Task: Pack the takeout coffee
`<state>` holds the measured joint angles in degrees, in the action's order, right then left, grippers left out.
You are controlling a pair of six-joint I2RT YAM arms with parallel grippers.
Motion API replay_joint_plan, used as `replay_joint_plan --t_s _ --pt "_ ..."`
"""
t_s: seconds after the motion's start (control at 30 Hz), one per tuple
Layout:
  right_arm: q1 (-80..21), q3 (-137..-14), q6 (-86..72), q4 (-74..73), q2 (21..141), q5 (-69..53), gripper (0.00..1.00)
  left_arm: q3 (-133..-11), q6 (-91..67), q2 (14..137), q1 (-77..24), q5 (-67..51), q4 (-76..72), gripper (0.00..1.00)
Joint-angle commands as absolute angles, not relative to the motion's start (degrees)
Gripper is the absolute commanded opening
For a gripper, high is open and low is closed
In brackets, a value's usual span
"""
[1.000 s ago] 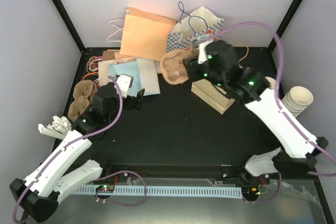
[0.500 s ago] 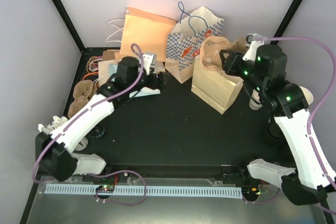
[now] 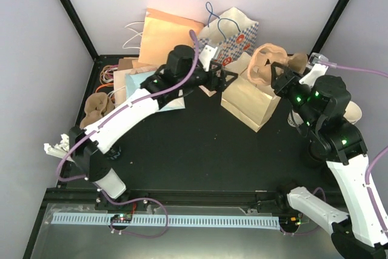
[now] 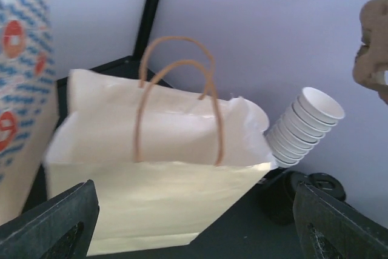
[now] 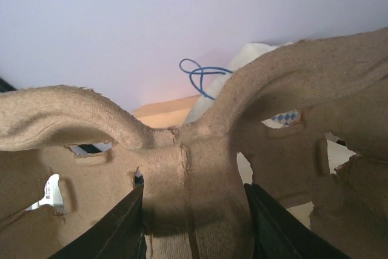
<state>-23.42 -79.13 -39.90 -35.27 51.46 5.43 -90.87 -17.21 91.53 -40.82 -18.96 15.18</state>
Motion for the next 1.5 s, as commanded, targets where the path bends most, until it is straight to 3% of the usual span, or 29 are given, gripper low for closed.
replay_joint_plan --t_s 0.0,0.33,0.73,0.83,0.9,1.0,1.1,1.33,1.47 --pt "-23.2 -77.4 -42.5 -31.9 48.4 12.8 0.43 -96.9 -19.3 97.5 -44.4 -20.9 14.0 0.90" --pt "-23.1 -73.1 -42.3 -29.6 41.4 20.2 0.43 -114.6 -22.9 111.4 -49.3 -7.9 20.9 0.77" --pt "-23.1 -73.2 -41.2 -30.3 41.0 20.1 0.43 -125.2 -24.7 120.3 -49.4 -9.4 23.6 0.57" --pt "-23.1 -73.0 -41.1 -30.5 40.9 20.0 0.43 -125.7 -25.0 121.2 -49.4 -10.4 23.3 0.48" --pt "-23.1 -72.9 -40.7 -30.5 40.9 19.9 0.43 -125.6 -24.5 121.2 -49.3 -10.9 23.2 0.33" --pt "-23.1 -73.1 -39.6 -30.7 41.3 19.3 0.43 -124.5 -22.5 119.6 -49.4 -11.8 22.8 0.15" --pt "-23.1 -74.6 -37.7 -32.6 42.4 17.5 0.43 -119.4 -20.7 114.3 -49.3 -11.4 19.6 0.03" --pt "-23.1 -76.4 -29.4 -36.8 43.8 13.4 0.43 -100.1 -17.3 98.7 -48.7 -12.5 11.9 0.02" --pt "-23.1 -77.2 -24.5 -37.3 44.5 6.1 0.42 -89.7 -19.4 91.3 -46.1 -22.0 7.9 0.02"
